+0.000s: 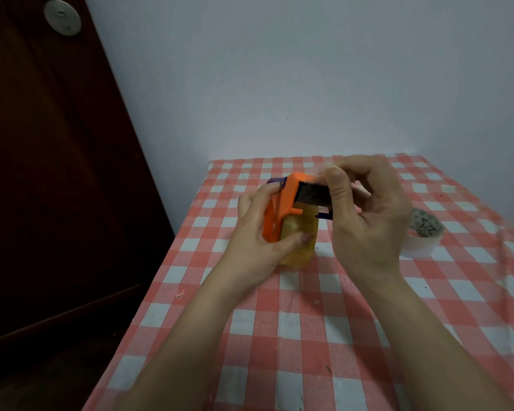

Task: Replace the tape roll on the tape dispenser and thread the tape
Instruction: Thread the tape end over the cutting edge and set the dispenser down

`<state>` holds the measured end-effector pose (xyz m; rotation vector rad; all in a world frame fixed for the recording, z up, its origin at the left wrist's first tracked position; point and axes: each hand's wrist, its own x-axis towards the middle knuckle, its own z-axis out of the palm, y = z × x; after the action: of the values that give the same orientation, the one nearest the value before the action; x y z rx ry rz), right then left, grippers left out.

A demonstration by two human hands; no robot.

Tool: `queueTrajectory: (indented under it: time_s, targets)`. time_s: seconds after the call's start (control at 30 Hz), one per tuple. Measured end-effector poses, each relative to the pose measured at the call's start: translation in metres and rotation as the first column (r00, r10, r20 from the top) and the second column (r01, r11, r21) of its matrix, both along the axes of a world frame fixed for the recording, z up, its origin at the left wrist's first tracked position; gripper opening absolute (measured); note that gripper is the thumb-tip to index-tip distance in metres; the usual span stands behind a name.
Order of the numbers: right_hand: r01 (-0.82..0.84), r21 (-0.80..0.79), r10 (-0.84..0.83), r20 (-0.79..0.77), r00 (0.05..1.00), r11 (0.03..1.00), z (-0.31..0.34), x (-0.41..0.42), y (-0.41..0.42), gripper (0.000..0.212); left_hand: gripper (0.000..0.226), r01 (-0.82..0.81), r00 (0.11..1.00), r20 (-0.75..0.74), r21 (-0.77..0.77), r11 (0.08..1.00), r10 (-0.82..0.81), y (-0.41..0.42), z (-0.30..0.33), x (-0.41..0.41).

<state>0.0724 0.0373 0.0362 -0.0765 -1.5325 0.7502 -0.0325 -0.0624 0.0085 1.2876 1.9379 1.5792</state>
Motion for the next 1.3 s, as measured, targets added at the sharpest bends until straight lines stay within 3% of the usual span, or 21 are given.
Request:
queueTrajectory:
  time_s: [0.1,0.37,0.6,1.03,1.3]
  targets:
    - [-0.012,-0.023,0.012,-0.003,1.000,1.000,0.001,0.000,-0.002,0.015,0.089,0.023,1.000,-0.016,-0.001,1.000,-0.023,0.000,-0.002,-0.002]
    - [-0.030,-0.044,0.032,0.047,0.998,0.999,0.002,-0.001,-0.002,0.020,0.096,0.102,0.995,0.022,-0.073,0.992,-0.100,-0.002,-0.006,-0.010]
    - [-0.020,-0.024,0.021,0.064,0.998,1.000,0.000,0.000,-0.001,0.004,0.073,0.045,0.997,0.063,-0.046,0.998,-0.042,-0.001,-0.003,-0.008]
    - [0.004,-0.024,-0.003,0.040,0.999,1.000,-0.001,0.000,-0.001,0.010,0.069,0.044,0.998,-0.051,-0.031,0.999,-0.046,-0.006,0.005,-0.009]
    - [-0.012,-0.002,0.012,0.024,1.000,1.000,0.000,-0.001,-0.005,0.022,0.067,0.035,0.999,-0.022,-0.024,0.999,-0.036,-0.006,0.006,-0.005]
